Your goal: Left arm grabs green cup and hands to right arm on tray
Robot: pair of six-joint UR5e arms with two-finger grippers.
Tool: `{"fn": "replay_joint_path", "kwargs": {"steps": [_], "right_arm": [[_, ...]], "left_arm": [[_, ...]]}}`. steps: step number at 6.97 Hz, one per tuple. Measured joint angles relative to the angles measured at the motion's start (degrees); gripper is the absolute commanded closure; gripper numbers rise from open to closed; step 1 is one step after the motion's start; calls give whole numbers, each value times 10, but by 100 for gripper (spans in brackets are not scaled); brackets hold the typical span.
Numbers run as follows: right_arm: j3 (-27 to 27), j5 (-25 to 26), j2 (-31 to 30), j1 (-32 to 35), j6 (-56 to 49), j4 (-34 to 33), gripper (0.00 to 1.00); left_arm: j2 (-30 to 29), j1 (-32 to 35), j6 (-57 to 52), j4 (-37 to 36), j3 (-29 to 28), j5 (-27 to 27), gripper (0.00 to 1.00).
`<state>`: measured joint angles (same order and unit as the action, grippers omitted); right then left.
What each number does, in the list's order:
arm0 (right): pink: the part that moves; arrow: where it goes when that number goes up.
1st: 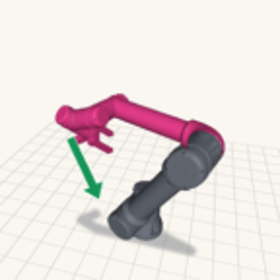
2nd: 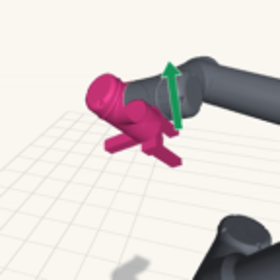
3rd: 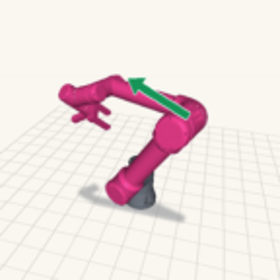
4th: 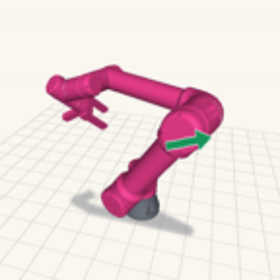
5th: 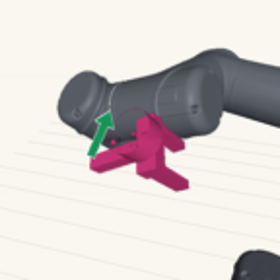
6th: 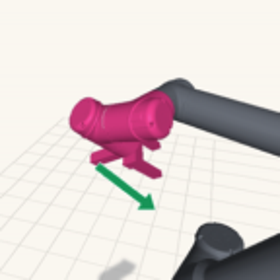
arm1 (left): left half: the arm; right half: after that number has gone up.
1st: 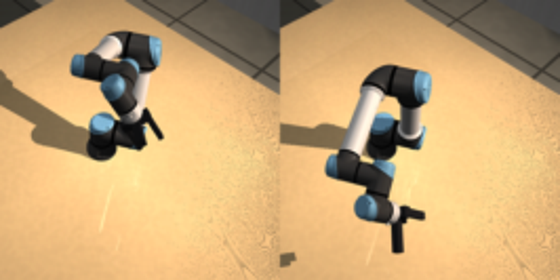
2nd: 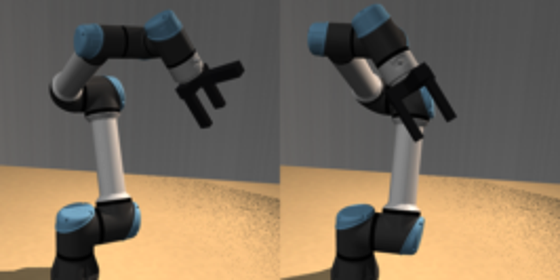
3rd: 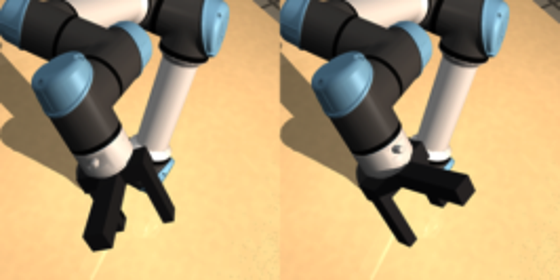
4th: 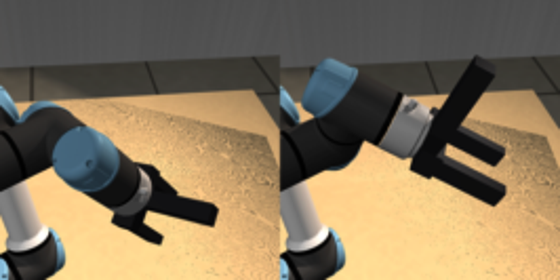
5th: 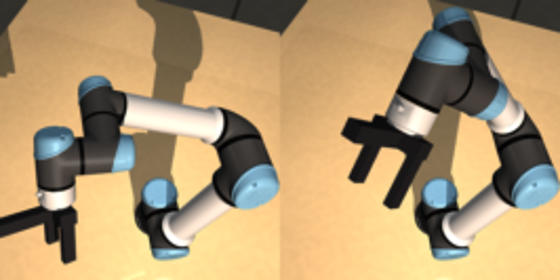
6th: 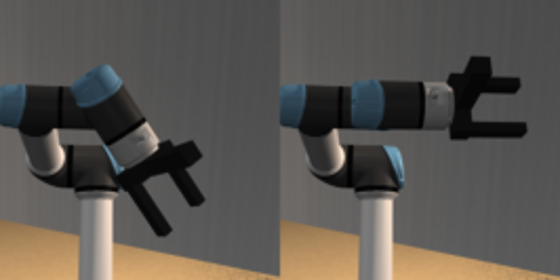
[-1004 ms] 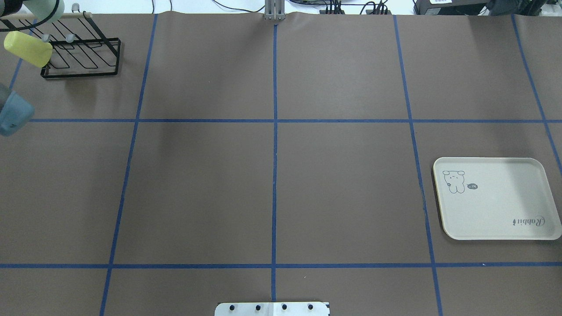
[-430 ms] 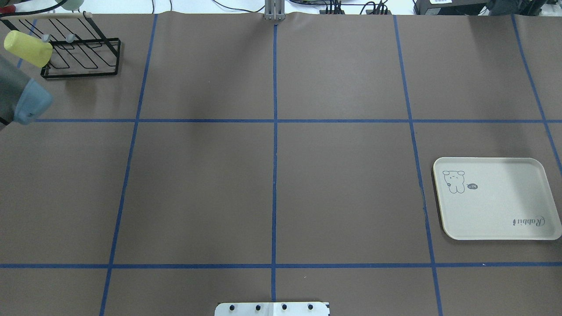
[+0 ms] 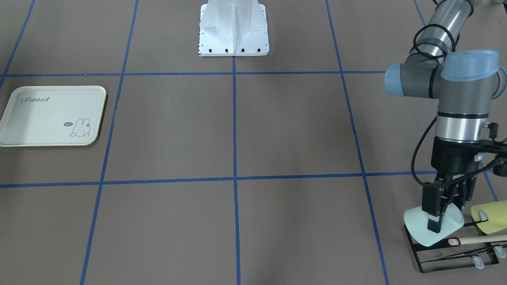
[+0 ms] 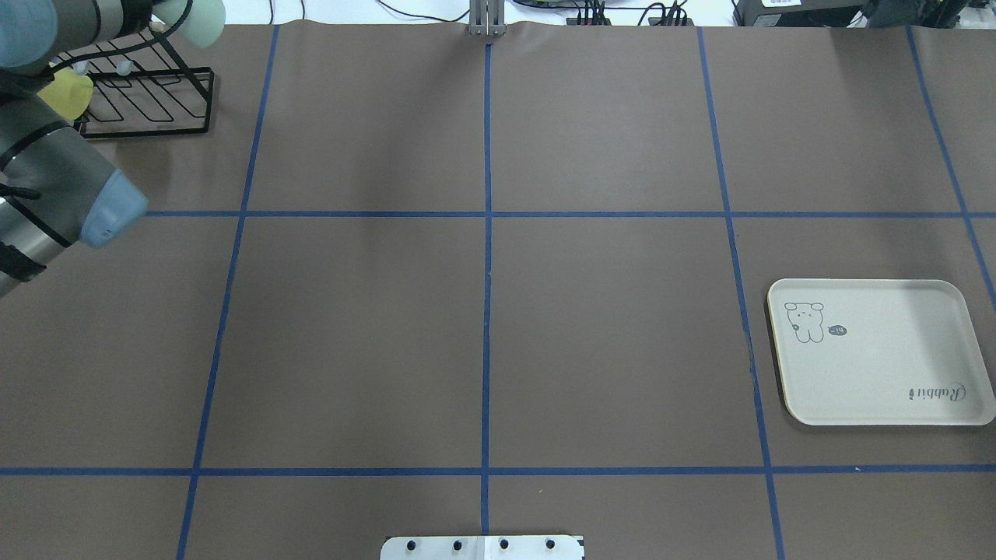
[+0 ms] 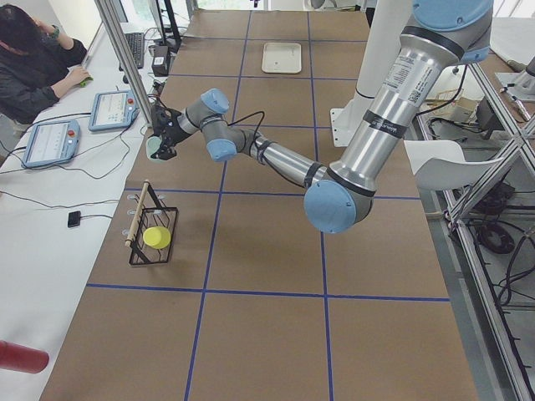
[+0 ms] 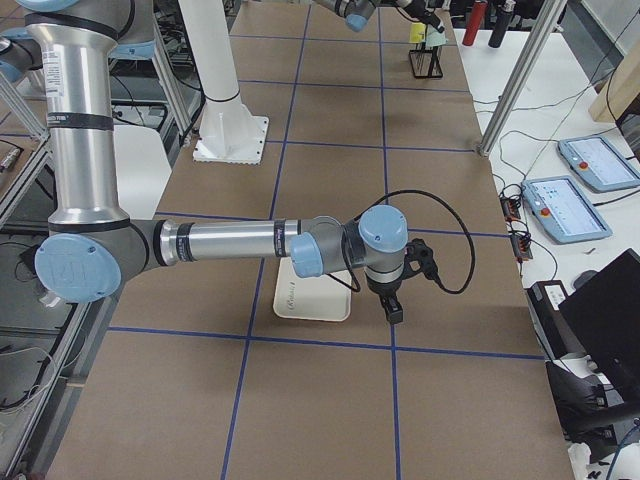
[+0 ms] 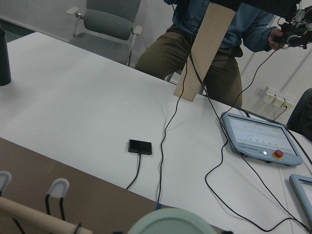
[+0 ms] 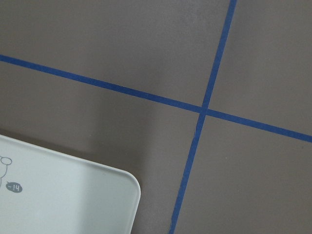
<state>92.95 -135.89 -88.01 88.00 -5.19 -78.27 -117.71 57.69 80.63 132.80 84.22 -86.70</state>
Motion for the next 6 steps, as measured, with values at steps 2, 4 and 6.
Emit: {"fn": "replay_joint_path", "kwargs": {"steps": [2,4,6], "right_arm": [[-8,-2,44,-26,133,59,1],[-9,-1,78,-82,344,177,1],[-7,2,104,-137,554,302,1]], "left_arm": [[-1,-28,60,3,7,0,65],[-1,-55,122,2,39,0,65],[-1,-89,188,2,75,0,64]]}}
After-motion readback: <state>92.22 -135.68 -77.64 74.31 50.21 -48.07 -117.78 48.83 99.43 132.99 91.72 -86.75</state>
